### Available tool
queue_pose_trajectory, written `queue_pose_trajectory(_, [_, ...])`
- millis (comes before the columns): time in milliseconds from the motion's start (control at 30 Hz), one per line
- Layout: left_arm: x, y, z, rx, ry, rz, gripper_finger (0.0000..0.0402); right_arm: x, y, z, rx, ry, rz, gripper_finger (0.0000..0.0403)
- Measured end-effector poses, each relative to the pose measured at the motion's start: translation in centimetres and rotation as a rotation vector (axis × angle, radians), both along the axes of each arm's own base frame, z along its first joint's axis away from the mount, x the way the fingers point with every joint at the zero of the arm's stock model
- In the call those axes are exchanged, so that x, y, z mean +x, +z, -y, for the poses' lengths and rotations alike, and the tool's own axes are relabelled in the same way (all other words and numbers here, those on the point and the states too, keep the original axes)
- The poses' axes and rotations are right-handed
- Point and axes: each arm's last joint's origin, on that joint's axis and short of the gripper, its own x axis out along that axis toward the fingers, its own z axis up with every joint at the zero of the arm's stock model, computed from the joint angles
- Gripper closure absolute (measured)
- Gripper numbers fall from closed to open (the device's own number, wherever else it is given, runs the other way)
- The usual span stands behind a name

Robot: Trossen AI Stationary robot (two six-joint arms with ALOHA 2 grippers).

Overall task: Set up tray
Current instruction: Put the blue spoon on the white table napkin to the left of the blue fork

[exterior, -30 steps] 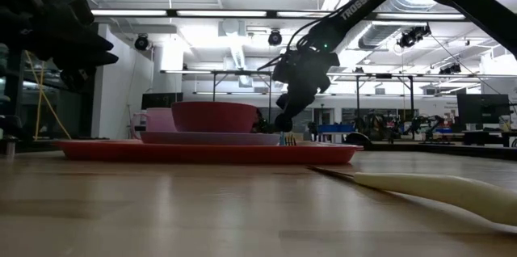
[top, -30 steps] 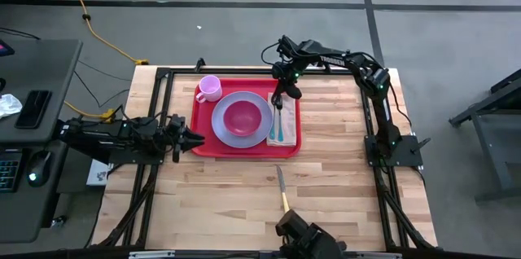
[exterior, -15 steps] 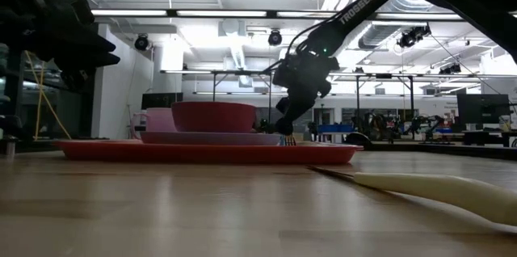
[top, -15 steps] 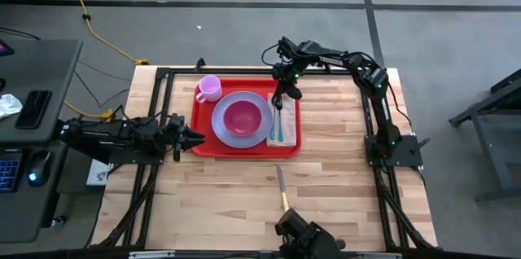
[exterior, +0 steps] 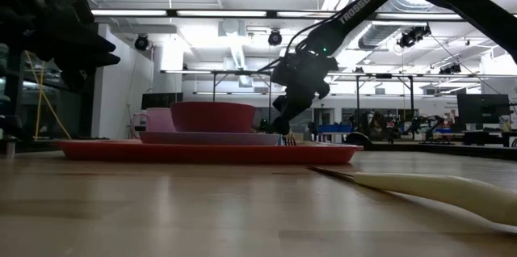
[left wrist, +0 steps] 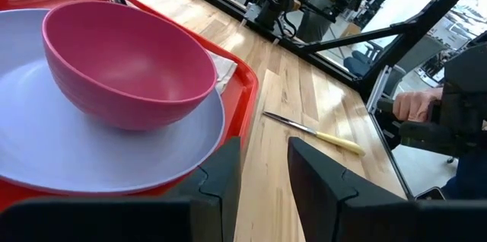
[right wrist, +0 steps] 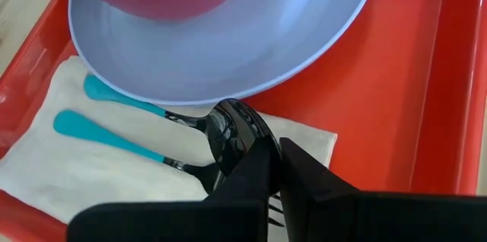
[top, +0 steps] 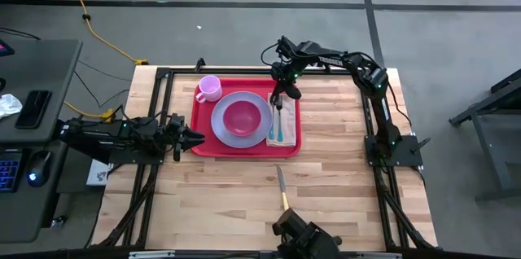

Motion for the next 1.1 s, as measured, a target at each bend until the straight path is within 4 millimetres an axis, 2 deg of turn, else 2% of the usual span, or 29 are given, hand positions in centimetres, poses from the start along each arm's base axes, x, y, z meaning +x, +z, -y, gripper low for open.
queue_pose_trajectory(400, [0.0,-0.01,0.0,0.0,0.0,-0.001,0.0261,0.05,0.02,0.05,-0.021,0.016,0.012,0.04])
queue_pose_trajectory(1100, [0.0,-0.01,0.0,0.0,0.0,-0.001,0.0261,0.21,0.06,0.27,-0.06,0.014,0.02,0.0346])
